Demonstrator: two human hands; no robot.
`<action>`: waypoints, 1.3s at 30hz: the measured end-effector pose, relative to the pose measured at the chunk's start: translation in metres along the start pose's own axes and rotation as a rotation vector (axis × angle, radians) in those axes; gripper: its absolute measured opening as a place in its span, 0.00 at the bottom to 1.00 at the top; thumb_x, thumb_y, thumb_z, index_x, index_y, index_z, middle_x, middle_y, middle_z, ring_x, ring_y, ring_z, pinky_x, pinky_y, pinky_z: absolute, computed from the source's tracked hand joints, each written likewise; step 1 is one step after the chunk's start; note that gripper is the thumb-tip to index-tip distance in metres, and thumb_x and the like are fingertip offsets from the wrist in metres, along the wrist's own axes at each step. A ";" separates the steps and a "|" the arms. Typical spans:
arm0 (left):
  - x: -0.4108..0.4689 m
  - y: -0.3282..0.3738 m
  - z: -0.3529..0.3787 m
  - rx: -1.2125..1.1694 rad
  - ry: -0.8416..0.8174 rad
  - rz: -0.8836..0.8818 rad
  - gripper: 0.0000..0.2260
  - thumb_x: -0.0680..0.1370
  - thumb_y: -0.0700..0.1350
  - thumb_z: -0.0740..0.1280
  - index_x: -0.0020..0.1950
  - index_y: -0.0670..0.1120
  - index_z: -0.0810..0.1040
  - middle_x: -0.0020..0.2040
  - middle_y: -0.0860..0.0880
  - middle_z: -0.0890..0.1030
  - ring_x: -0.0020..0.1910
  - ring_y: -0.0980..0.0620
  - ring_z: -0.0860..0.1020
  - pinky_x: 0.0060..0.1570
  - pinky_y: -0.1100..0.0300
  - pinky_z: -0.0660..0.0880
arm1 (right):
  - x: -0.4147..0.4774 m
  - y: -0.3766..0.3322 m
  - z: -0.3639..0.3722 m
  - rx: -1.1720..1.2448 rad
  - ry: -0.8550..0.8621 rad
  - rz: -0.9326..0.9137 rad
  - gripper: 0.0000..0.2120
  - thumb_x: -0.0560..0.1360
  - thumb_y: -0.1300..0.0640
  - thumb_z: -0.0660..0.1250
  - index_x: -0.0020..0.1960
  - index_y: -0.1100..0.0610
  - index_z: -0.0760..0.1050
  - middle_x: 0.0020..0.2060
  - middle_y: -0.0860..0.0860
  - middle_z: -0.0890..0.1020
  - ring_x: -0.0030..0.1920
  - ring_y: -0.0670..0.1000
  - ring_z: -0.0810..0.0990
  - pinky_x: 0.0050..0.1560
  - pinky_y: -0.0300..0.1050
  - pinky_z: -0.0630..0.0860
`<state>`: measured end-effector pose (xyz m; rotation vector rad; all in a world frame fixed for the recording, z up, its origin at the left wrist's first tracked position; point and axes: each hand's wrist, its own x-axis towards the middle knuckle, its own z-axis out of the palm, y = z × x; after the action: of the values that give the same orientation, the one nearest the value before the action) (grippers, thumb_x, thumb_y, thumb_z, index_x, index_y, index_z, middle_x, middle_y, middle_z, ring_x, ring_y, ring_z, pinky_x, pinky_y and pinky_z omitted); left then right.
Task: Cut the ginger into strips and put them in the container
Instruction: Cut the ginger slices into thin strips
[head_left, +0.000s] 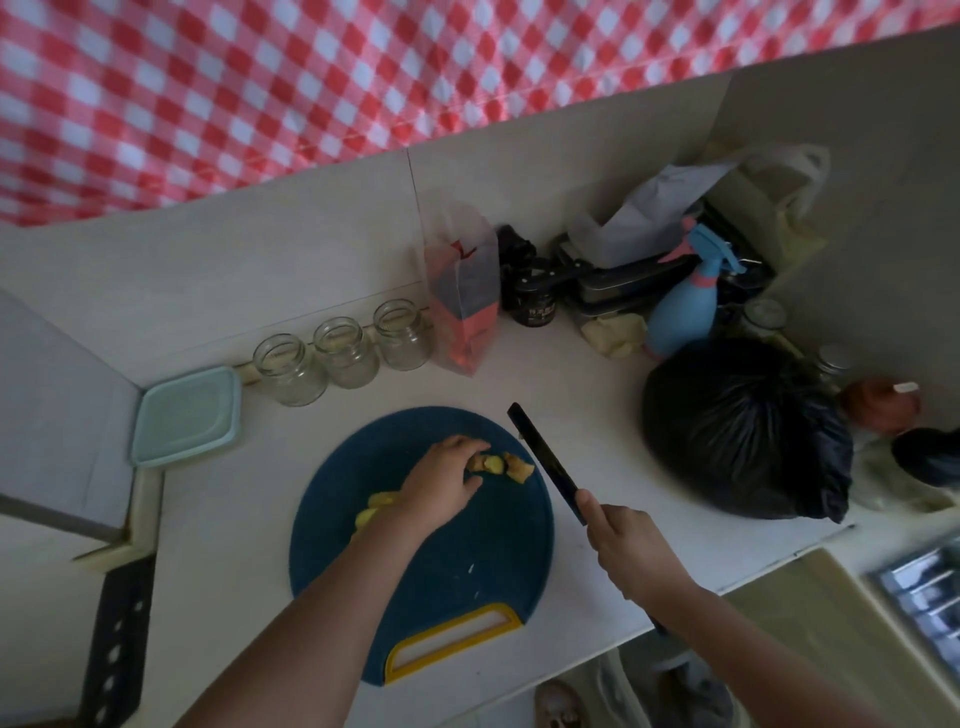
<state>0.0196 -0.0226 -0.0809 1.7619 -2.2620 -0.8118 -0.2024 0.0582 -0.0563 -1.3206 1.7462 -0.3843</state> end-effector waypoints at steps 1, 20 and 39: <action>0.001 -0.001 0.002 -0.015 0.006 -0.008 0.18 0.77 0.41 0.66 0.66 0.48 0.72 0.63 0.49 0.74 0.61 0.50 0.71 0.60 0.61 0.68 | -0.001 0.000 0.002 0.003 -0.003 -0.014 0.33 0.74 0.32 0.48 0.36 0.60 0.72 0.30 0.55 0.72 0.30 0.51 0.70 0.37 0.49 0.73; -0.061 0.001 0.040 -0.301 0.205 -0.157 0.10 0.74 0.46 0.70 0.54 0.47 0.78 0.45 0.53 0.78 0.43 0.60 0.76 0.41 0.74 0.70 | -0.011 0.009 0.035 -0.222 -0.166 -0.123 0.27 0.80 0.39 0.48 0.35 0.58 0.70 0.32 0.51 0.74 0.37 0.51 0.75 0.42 0.44 0.69; -0.074 -0.003 0.063 -0.187 0.460 0.071 0.05 0.74 0.42 0.71 0.48 0.47 0.79 0.47 0.53 0.78 0.47 0.58 0.78 0.44 0.62 0.76 | -0.017 -0.009 0.031 -0.212 -0.239 -0.120 0.28 0.81 0.40 0.46 0.34 0.59 0.69 0.30 0.52 0.72 0.36 0.51 0.74 0.42 0.43 0.68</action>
<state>0.0155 0.0662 -0.1207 1.5778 -1.8711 -0.5173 -0.1722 0.0773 -0.0595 -1.5590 1.5437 -0.1020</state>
